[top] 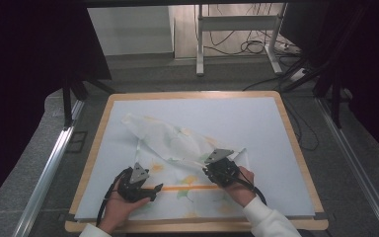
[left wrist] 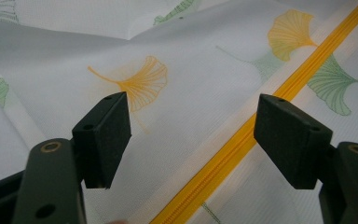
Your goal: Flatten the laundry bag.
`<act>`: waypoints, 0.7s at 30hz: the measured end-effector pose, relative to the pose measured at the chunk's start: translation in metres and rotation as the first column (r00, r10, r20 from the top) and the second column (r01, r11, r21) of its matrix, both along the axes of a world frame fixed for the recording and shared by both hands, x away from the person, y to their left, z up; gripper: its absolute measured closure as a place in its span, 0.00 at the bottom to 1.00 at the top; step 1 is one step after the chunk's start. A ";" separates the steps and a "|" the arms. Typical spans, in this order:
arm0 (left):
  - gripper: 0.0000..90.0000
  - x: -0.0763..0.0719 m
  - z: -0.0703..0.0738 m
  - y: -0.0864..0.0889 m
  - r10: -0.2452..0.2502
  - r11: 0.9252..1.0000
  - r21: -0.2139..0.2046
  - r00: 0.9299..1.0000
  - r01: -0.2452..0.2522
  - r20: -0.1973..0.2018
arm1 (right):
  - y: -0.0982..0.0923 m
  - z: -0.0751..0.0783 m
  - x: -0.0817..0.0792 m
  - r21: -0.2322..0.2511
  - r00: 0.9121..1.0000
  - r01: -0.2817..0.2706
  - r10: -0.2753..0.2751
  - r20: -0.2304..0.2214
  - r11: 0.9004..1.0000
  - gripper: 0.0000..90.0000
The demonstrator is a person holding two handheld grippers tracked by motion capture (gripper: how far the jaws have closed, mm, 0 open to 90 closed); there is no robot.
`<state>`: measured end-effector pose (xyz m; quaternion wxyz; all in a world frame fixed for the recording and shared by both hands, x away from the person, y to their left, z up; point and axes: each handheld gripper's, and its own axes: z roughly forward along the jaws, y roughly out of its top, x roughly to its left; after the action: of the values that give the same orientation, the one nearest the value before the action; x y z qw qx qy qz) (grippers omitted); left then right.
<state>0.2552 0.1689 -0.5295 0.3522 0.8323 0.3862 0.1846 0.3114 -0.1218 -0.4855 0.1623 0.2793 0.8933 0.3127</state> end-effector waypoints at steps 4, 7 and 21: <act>0.31 0.000 0.000 0.000 0.002 1.000 -0.002 1.000 -0.002 0.002 | -0.002 0.001 0.001 0.001 1.000 0.007 -0.007 0.002 1.000 0.92; 0.30 0.000 0.000 0.000 0.003 1.000 -0.003 1.000 -0.003 0.003 | -0.005 0.001 0.004 0.002 1.000 0.018 -0.018 0.007 1.000 0.92; 0.31 0.000 0.000 -0.001 -0.002 1.000 0.003 1.000 0.002 0.003 | -0.016 0.006 0.013 0.014 0.998 0.052 -0.052 0.028 0.999 0.93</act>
<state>0.2551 0.1681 -0.5298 0.3514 0.8330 0.3847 0.1860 0.3249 -0.1379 -0.4793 0.1812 0.2989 0.8812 0.3182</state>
